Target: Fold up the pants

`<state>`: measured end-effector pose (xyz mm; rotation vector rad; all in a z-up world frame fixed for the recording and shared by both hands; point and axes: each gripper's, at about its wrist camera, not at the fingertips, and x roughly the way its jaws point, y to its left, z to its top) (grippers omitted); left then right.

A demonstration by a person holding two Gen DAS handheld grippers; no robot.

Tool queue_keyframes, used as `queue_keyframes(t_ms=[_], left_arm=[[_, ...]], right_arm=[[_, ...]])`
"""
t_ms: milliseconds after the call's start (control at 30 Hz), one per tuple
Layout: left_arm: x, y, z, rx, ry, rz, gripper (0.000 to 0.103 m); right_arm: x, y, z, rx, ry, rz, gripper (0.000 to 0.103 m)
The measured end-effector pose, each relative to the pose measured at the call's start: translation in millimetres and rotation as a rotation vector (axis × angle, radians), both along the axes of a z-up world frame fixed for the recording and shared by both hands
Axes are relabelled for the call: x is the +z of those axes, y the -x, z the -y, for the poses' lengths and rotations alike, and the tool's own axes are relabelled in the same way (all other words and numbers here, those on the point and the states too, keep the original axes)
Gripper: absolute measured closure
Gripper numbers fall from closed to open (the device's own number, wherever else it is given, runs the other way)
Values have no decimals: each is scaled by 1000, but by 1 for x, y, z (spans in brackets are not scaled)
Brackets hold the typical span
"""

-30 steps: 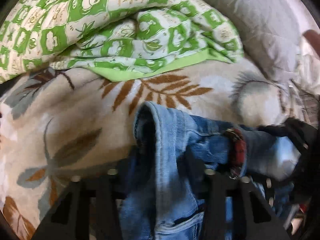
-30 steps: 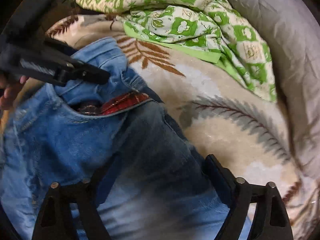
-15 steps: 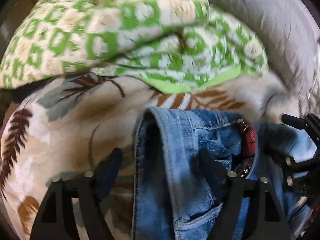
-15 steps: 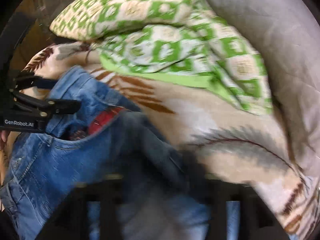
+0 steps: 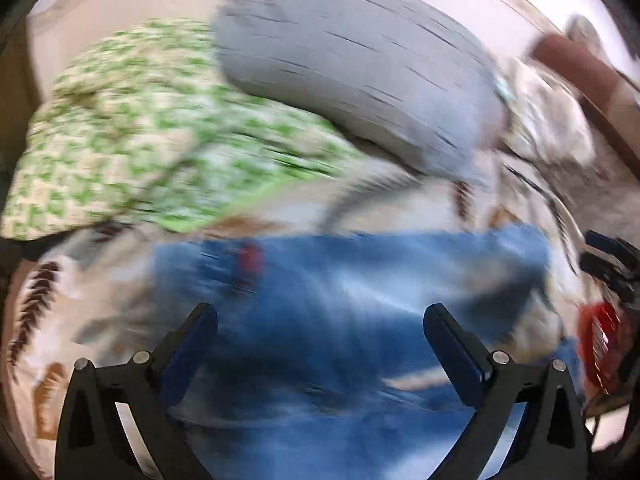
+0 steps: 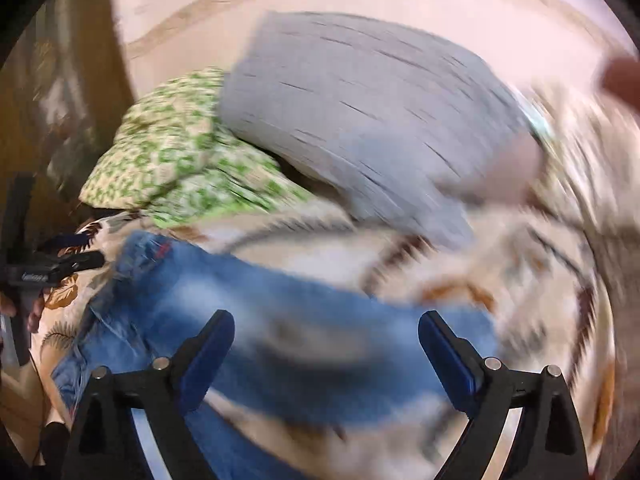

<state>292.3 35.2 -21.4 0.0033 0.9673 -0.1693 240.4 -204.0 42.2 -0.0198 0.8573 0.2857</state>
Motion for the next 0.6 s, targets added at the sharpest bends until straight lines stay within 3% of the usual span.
queue_keyframes(t_ms=[133, 300, 433, 600], left_arm=[[-21, 18, 82, -134, -30, -32, 1], [-50, 35, 180, -371, -190, 16, 1], [-72, 29, 222, -502, -332, 53, 1], [-100, -1, 232, -527, -397, 32, 1]], right_arm=[[-19, 18, 64, -81, 26, -50, 8], [-47, 16, 109, -121, 32, -110, 9], [-69, -4, 117, -81, 132, -120, 10], [-103, -37, 100, 29, 245, -154, 15]])
